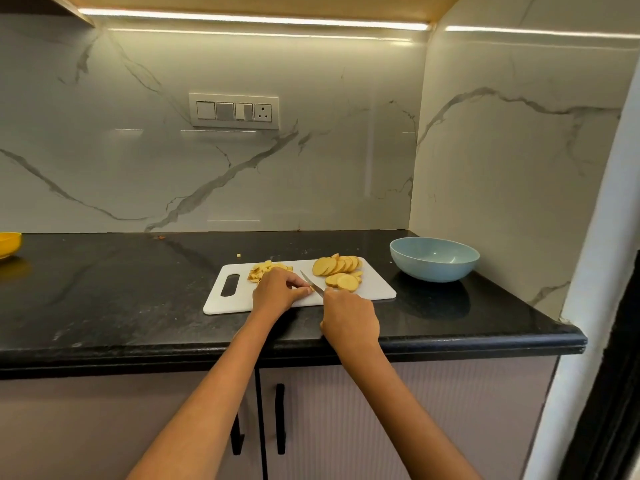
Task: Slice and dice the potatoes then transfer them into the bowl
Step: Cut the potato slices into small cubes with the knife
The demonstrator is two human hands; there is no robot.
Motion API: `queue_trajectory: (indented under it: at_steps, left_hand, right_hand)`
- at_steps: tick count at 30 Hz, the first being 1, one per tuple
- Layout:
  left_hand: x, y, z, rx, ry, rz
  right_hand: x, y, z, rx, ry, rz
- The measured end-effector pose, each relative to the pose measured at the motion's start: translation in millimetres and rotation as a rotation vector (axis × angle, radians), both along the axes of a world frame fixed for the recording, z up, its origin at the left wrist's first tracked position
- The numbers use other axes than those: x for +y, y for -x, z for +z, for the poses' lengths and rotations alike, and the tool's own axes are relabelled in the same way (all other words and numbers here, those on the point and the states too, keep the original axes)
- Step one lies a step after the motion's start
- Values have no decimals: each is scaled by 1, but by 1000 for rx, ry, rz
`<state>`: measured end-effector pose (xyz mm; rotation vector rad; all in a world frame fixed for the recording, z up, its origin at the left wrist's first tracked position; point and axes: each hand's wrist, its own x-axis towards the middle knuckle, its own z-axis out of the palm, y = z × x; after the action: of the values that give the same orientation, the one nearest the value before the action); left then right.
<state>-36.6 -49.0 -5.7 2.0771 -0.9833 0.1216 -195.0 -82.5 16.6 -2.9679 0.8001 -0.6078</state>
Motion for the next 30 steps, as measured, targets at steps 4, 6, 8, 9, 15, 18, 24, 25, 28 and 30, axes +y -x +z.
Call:
queue_trajectory:
  at_steps: [4, 6, 8, 9, 15, 18, 24, 25, 28, 30]
  left_hand:
    - [2, 1, 1, -2, -6, -8]
    - [2, 1, 2, -9, -17, -2]
    - [2, 3, 2, -23, -25, 19]
    - [3, 5, 3, -36, -31, 35]
    - [3, 11, 5, -46, -48, 45]
    - [4, 11, 5, -36, -45, 39]
    - [6, 16, 5, -95, -41, 54]
    - [6, 15, 4, -103, -40, 53]
    - [5, 11, 3, -101, -36, 44]
    - [4, 9, 1, -89, -40, 37]
  right_hand:
    - [3, -5, 4, 25, 70, 16]
    - [6, -9, 4, 50, 97, 39]
    - [7, -11, 5, 74, 93, 54]
    - [6, -11, 6, 81, 88, 58]
    - [-4, -2, 11, 95, -29, 20]
    - [-6, -5, 11, 81, -46, -7]
    - [-2, -8, 2, 48, 39, -4]
    - [-3, -6, 1, 26, 19, -14]
    - [-4, -1, -4, -74, -82, -45]
    - [-5, -2, -6, -130, -134, -59]
